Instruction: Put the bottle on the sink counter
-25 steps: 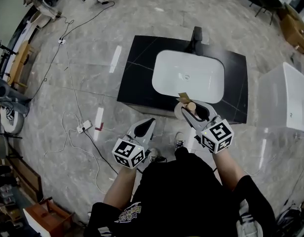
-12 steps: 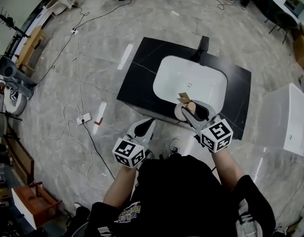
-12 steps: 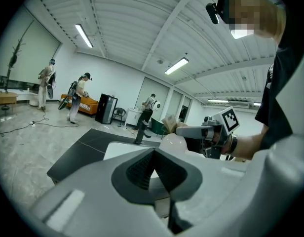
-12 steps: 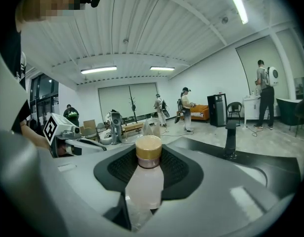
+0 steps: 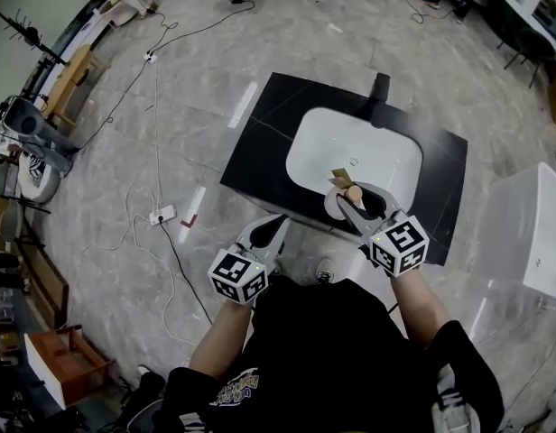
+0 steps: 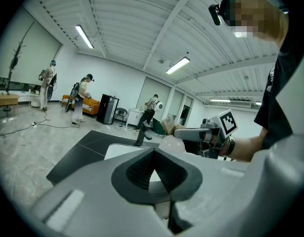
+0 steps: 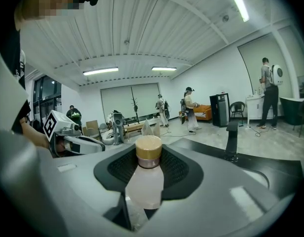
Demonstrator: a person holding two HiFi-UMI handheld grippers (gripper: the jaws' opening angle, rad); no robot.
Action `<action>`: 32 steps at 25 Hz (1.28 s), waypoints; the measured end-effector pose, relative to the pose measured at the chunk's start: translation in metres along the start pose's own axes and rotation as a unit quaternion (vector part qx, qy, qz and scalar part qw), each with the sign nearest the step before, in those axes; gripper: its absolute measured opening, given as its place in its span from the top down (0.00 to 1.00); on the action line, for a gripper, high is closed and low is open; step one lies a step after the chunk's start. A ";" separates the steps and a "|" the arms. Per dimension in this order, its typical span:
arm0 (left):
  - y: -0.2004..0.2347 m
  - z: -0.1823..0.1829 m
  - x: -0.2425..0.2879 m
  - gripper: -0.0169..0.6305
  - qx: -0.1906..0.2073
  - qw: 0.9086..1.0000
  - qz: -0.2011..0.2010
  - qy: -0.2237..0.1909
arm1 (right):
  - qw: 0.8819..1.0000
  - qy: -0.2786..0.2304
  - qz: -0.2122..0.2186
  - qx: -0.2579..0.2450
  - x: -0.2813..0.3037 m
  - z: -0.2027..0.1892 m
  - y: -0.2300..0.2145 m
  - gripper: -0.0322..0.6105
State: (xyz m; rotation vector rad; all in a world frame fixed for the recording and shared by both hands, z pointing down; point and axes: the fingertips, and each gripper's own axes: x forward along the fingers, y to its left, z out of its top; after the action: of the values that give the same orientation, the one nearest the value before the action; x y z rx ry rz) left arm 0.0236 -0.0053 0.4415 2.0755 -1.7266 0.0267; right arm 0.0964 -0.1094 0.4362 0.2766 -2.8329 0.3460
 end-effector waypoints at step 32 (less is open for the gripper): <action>0.199 0.036 0.077 0.97 0.079 0.982 -0.148 0.088 | 0.991 0.006 -0.130 0.037 0.224 0.023 -0.087 0.69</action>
State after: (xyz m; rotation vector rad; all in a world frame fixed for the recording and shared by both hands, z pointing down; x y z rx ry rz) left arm -0.1556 -0.1144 0.4936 2.3476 -1.3373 0.2580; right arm -0.1013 -0.2331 0.4974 0.6476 -2.7296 0.3933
